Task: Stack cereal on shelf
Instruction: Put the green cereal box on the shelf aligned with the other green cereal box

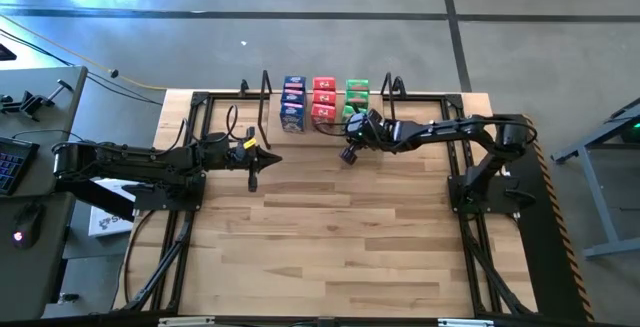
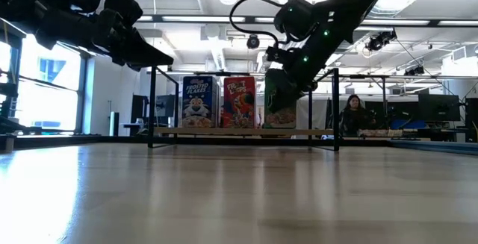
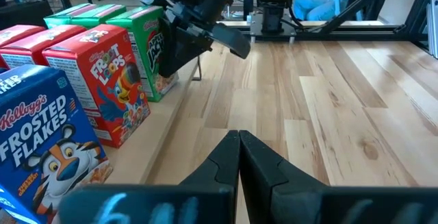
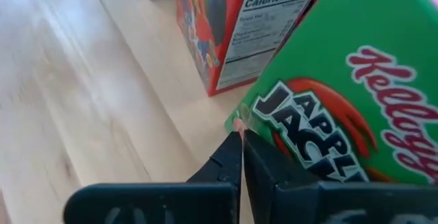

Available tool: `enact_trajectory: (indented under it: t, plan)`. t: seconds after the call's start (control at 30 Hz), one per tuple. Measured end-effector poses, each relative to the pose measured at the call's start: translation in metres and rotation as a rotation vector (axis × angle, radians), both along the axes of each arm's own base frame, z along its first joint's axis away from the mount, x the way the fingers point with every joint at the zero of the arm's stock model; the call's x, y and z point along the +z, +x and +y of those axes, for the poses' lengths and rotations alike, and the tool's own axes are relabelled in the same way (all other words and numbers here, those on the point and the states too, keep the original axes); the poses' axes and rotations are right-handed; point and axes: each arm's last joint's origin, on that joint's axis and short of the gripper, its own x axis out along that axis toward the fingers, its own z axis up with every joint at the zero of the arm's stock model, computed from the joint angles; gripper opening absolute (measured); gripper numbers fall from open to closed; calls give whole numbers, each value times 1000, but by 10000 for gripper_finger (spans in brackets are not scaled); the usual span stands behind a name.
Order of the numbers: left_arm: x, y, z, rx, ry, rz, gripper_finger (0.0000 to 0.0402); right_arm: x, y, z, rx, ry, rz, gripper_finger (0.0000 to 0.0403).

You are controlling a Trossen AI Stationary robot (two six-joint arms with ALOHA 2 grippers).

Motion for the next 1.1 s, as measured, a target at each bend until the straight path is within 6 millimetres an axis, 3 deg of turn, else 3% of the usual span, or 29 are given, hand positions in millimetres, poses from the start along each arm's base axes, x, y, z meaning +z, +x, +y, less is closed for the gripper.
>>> enact_trajectory:
  t: [1.1]
  plan:
    - [0, 0, 0, 2, -11, 1, 0, -1, -4, -4, -38, -83, 76, 0]
